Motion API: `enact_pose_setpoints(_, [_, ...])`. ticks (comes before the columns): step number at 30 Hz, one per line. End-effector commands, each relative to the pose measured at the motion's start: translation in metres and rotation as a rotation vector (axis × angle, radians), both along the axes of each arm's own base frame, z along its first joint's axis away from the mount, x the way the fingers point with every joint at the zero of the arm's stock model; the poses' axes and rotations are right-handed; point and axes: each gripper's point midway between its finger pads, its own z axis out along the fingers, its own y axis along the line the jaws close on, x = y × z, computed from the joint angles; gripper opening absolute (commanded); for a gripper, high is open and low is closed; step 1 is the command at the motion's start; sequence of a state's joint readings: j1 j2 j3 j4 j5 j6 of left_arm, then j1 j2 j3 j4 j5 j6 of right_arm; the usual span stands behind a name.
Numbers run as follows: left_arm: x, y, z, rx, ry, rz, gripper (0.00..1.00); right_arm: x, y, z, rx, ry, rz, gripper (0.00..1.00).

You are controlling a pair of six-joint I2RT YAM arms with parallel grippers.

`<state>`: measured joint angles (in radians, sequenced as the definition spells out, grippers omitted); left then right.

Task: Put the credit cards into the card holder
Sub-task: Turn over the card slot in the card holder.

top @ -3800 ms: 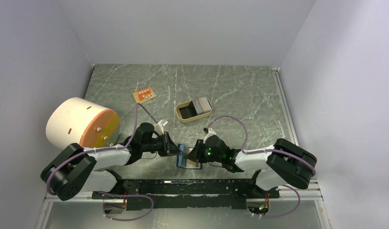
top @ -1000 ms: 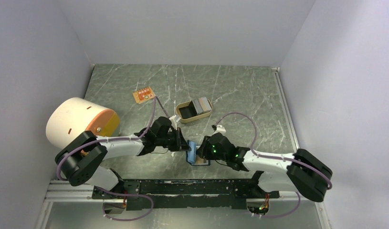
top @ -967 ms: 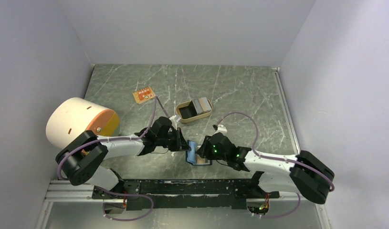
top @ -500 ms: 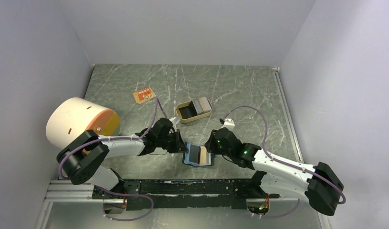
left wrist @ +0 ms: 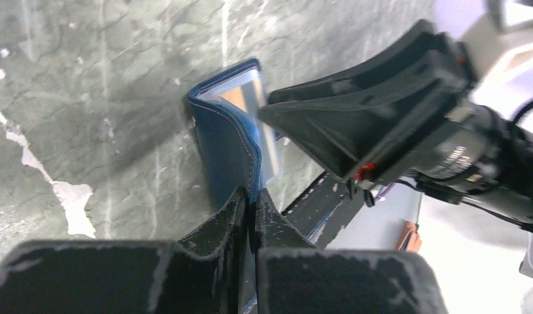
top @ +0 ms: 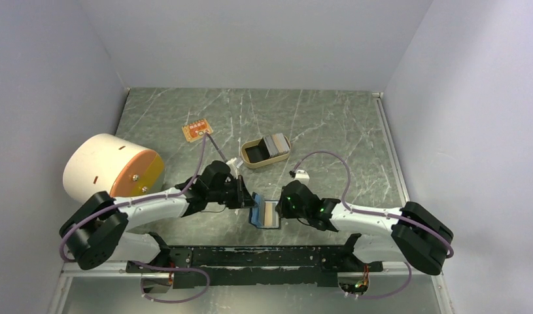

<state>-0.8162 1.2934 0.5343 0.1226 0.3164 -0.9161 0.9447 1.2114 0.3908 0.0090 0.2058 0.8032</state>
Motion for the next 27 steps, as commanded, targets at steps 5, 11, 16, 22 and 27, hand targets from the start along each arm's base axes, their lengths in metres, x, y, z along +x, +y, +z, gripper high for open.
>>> enact_pose_setpoints(5, [-0.004, -0.007, -0.016, 0.002, 0.036, -0.032, 0.09, -0.001, 0.012, 0.005, 0.047, -0.01, 0.031, 0.28])
enact_pose_setpoints(11, [-0.005, -0.016, -0.011, -0.073, 0.016, -0.058, 0.09, -0.001, 0.015, -0.01, 0.023, 0.014, 0.039, 0.27])
enact_pose_setpoints(16, [-0.004, -0.012, -0.027, -0.021, 0.039, -0.048, 0.09, 0.003, 0.006, -0.005, -0.017, -0.001, 0.007, 0.29])
enact_pose_setpoints(22, [-0.004, 0.0, -0.032, 0.036, 0.041, -0.011, 0.09, 0.013, -0.022, 0.032, -0.077, -0.072, -0.073, 0.39])
enact_pose_setpoints(27, [-0.002, 0.011, -0.026, 0.068, 0.019, 0.014, 0.09, 0.037, -0.027, 0.086, -0.039, -0.212, -0.091, 0.51])
